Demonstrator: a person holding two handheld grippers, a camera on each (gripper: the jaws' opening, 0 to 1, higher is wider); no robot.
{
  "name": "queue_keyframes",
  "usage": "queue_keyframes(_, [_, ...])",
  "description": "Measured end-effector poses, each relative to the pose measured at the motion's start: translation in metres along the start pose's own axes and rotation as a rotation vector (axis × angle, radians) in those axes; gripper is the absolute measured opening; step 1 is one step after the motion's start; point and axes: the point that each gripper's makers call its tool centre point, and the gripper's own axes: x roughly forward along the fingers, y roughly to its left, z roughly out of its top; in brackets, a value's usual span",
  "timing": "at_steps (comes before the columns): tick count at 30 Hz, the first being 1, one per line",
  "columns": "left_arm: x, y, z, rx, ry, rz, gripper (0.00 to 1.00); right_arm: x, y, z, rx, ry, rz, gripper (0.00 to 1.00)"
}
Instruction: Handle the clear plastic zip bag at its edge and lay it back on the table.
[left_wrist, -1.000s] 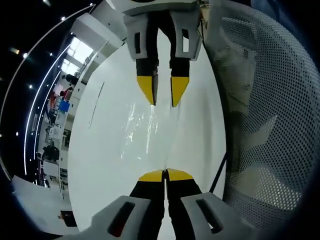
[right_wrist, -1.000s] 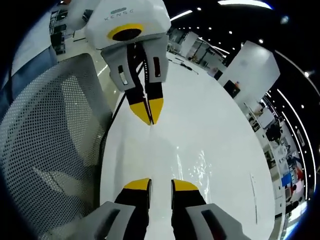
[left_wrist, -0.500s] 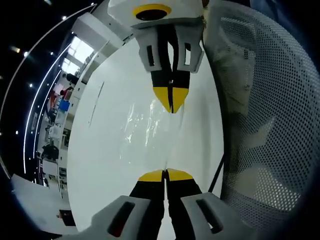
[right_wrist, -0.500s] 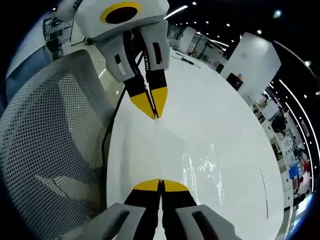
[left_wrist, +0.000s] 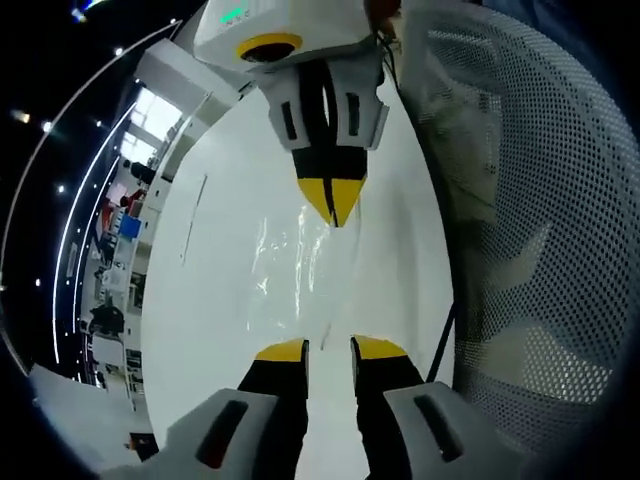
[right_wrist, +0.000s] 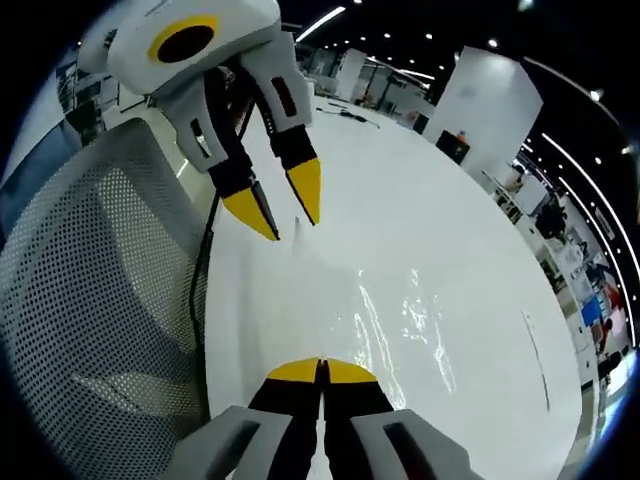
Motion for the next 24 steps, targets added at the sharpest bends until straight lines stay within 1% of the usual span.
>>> queue_keyframes(3, [0.000, 0.000, 0.001, -0.012, -0.004, 0.007, 0.17, 0.001, 0.001, -0.002, 0.007, 0.009, 0.002, 0.00])
queue_keyframes(10, [-0.002, 0.002, 0.007, 0.000, -0.016, 0.023, 0.19, -0.002, 0.004, -0.002, 0.009, 0.019, 0.005, 0.00])
queue_keyframes(13, [-0.003, 0.003, 0.015, 0.007, -0.033, 0.027, 0.19, -0.001, 0.002, -0.006, 0.019, 0.038, 0.006, 0.00])
queue_keyframes(20, [0.000, 0.001, 0.026, 0.025, -0.048, 0.013, 0.18, 0.002, -0.008, -0.004, 0.042, 0.033, -0.006, 0.00])
queue_keyframes(24, [0.004, -0.002, 0.035, 0.048, -0.061, 0.002, 0.18, 0.001, -0.012, -0.002, 0.053, 0.025, -0.011, 0.00])
